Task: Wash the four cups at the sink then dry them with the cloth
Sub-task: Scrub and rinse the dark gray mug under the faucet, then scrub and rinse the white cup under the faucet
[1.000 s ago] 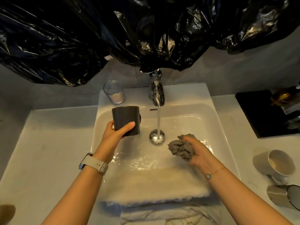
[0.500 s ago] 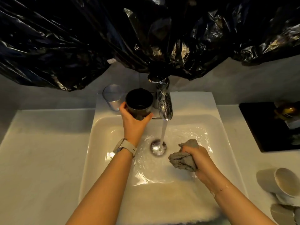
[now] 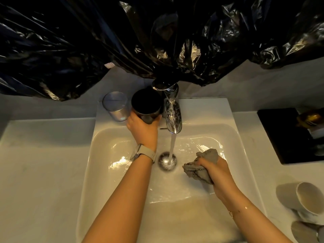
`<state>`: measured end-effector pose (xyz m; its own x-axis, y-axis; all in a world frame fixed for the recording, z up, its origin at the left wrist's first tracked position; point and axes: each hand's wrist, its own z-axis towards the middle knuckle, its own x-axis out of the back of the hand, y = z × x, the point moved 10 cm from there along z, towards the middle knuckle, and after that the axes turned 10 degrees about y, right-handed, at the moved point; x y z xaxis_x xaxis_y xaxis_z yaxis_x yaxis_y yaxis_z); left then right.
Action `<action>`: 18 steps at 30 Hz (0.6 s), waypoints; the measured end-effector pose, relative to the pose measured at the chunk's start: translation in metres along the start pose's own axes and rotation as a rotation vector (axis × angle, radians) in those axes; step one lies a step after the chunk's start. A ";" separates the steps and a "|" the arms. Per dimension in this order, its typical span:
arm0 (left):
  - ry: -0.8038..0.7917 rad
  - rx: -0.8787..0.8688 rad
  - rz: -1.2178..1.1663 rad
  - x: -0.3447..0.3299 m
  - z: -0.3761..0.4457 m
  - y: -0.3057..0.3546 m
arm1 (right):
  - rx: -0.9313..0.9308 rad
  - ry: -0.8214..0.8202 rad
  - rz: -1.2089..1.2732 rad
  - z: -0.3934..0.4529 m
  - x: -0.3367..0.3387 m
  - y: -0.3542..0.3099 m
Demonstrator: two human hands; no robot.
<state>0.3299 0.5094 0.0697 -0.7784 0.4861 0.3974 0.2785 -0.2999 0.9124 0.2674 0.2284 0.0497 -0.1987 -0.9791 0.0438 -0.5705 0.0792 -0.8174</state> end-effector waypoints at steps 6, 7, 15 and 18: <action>0.045 0.078 -0.117 0.014 -0.011 -0.001 | 0.089 0.099 -0.080 0.000 0.020 0.001; 0.045 0.068 -0.109 0.018 -0.013 -0.001 | 0.091 0.103 -0.081 -0.002 0.024 0.001; -0.131 0.086 -0.083 0.061 -0.062 0.015 | 0.152 0.172 0.045 -0.038 0.086 -0.019; -0.294 0.067 -0.135 0.069 -0.124 0.038 | 0.165 0.200 0.128 -0.052 0.126 -0.025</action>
<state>0.2169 0.4301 0.1196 -0.6179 0.7368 0.2745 0.2274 -0.1667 0.9594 0.2150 0.1132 0.1058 -0.4230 -0.9055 0.0335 -0.3969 0.1519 -0.9052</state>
